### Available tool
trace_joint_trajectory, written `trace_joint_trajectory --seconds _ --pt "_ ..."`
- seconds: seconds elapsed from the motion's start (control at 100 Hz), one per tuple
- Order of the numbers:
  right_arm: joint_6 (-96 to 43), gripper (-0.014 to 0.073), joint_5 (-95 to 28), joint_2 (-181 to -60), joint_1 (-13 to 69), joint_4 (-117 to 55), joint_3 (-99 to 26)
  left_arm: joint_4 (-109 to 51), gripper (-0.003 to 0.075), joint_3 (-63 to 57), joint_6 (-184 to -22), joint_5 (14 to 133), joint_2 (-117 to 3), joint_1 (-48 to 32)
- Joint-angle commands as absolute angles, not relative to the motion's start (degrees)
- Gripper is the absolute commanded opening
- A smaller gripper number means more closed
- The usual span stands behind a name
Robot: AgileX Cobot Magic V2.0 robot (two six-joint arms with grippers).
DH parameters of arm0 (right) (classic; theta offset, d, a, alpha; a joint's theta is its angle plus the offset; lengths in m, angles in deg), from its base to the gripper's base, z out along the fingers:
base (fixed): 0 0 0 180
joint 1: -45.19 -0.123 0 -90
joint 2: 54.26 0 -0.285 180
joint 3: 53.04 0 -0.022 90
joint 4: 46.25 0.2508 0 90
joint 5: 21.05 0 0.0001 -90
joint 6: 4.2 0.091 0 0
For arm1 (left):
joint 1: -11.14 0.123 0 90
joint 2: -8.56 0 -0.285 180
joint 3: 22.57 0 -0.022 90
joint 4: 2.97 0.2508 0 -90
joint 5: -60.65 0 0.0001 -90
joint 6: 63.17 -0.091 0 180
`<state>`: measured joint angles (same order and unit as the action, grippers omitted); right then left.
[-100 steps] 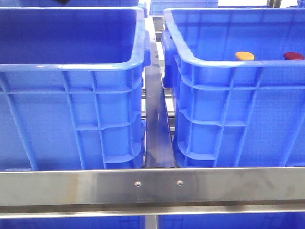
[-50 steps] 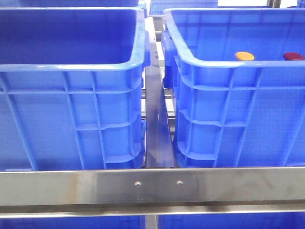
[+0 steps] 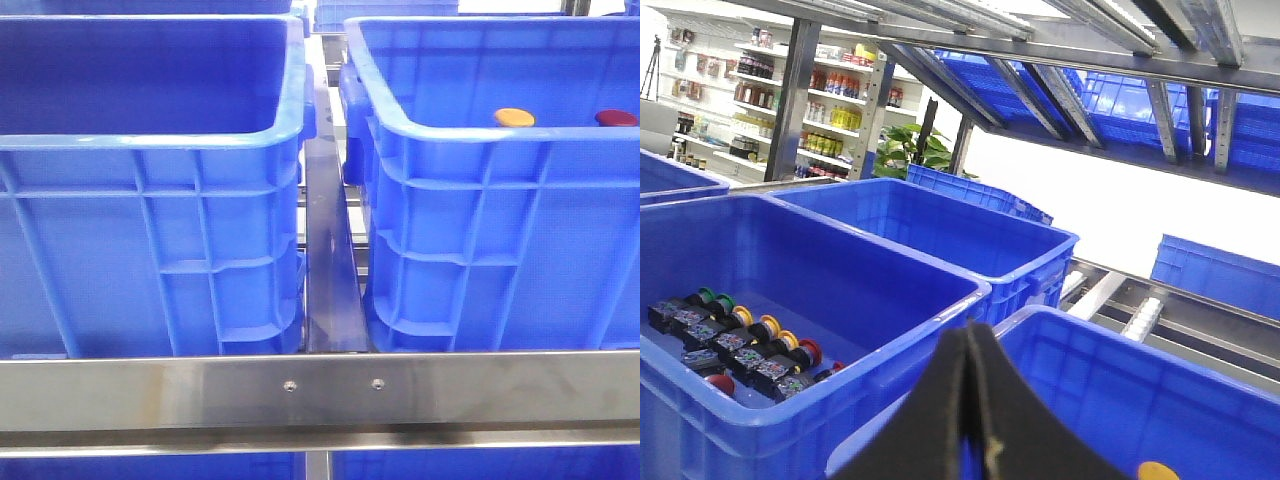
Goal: Pick red and yellow buttons and place in box
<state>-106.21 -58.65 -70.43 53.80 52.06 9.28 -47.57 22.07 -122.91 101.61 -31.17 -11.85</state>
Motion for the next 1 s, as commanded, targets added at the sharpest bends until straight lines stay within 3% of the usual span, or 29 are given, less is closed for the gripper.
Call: trace_joint_trajectory --seconds 0.0,0.7,0.99 --pt "-106.2 -0.0062 -59.3 -71.0 53.8 54.9 7.9 -50.4 -0.002 20.6 -123.0 98.7 -31.2 -11.8" --pt "-106.2 -0.0062 -59.3 -71.0 53.8 54.9 7.9 -50.2 -0.002 20.6 -123.0 98.5 -31.1 -11.8" --pt "-106.2 -0.0062 -59.3 -71.0 53.8 54.9 7.9 -48.2 -0.002 25.1 -117.9 83.3 -27.4 -8.3"
